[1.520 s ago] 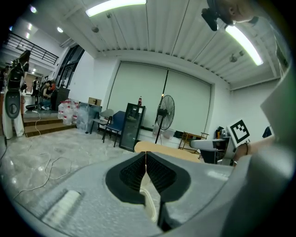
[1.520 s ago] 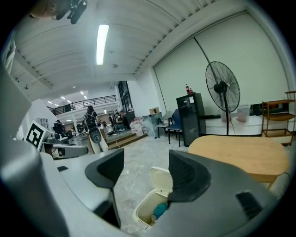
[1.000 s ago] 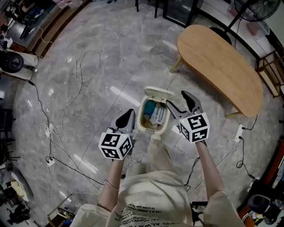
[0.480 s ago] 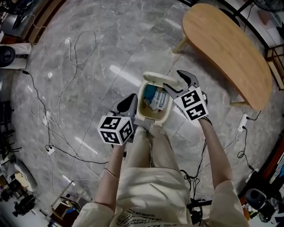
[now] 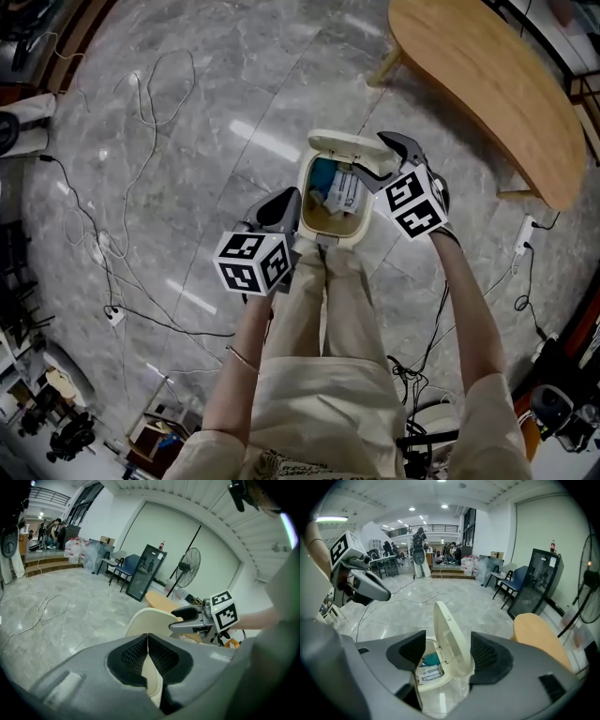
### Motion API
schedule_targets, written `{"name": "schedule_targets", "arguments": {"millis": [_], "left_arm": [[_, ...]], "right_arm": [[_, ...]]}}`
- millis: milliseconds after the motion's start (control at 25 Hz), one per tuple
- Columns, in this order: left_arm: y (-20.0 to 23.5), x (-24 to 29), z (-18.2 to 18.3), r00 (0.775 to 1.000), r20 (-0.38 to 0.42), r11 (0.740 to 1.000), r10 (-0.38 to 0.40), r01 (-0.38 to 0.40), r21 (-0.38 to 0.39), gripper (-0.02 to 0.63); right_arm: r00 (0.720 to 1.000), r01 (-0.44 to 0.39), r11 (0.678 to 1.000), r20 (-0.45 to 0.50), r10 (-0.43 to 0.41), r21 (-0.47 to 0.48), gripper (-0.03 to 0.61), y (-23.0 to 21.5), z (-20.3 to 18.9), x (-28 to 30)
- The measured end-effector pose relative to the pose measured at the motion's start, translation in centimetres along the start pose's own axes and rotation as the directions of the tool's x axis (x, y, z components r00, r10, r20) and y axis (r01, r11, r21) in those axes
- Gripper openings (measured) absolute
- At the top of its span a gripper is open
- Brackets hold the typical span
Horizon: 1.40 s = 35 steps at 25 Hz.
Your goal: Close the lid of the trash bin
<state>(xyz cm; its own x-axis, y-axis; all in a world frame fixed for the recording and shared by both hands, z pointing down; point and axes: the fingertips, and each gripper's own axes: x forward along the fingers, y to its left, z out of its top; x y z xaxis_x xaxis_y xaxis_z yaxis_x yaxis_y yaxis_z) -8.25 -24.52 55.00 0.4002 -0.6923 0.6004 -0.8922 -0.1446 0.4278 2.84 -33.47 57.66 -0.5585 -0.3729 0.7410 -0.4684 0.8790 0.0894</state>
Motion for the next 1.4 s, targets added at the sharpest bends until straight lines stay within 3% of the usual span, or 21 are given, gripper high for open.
{"name": "schedule_targets", "arguments": {"millis": [440,1400], "left_arm": [[1.0,-1.5,-1.8,0.996,-0.064,0.998,-0.06,0.059,-0.007,0.023],[1.0,-4.4,-9.5,0.977,-0.146,0.988,-0.156,0.156,-0.011,0.023]], "right_arm": [[0.996,0.081,0.995,-0.035,-0.083,-0.052,0.301,2.1,-0.6,-0.6],[0.979,0.205,0.978,-0.009,-0.205,-0.026,0.301,10.1,-4.4,-1.9]]}}
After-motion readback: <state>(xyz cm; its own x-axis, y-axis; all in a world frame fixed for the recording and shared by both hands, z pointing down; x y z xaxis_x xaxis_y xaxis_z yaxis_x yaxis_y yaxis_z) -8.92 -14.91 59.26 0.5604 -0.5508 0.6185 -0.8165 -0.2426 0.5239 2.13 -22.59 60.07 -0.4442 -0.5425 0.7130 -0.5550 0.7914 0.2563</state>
